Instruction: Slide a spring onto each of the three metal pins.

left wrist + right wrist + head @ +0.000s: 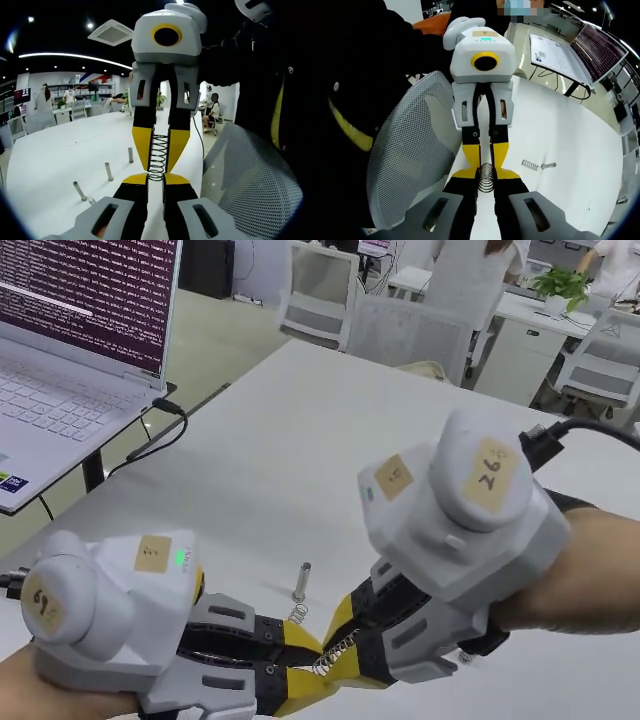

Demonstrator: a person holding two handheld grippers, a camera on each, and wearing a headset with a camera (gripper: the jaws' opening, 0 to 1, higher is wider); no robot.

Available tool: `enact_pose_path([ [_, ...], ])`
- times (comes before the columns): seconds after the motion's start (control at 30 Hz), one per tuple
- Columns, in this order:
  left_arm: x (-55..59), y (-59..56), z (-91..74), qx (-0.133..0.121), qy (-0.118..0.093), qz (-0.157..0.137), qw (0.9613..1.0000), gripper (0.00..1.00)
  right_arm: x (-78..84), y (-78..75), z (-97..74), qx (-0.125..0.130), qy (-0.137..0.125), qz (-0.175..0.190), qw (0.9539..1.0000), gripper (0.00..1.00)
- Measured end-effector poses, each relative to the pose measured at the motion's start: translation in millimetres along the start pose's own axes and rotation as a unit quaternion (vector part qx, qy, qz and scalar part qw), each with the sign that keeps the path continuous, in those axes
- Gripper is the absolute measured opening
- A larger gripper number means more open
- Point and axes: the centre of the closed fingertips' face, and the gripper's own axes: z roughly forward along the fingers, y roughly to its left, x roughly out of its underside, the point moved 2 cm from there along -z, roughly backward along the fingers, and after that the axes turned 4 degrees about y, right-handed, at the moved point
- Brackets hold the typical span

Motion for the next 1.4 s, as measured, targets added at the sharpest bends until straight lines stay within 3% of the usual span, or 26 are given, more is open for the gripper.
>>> enact_pose_path([
  [0.4,0.3,0.4,0.2,-0.002,0.002,0.015,0.9999,0.04,0.0,-0.8,1.2,-0.002,0.005,0.003,1.0,0.08],
  [0.77,0.8,8.3,-0.4,-0.024,0.001,0.016,0.9996,0.14,1.7,-4.5,-0.2,0.003,0.004,0.013,0.9999,0.08],
  [0.87,0.9,12.5,-1.4,-0.036,0.0,0.014,0.9993,0.22,2.7,-6.4,-1.4,0.006,0.004,0.016,0.9998,0.08],
  [1.0,2.5,15.4,-2.6,-0.045,0.003,0.014,0.9989,0.24,5.9,-10.1,-4.3,0.012,0.004,0.022,0.9997,0.08],
  [1.4,8.1,30.2,-7.6,-0.088,0.005,0.006,0.9961,0.51,19.0,-25.2,-19.8,0.038,0.002,0.049,0.9981,0.08],
])
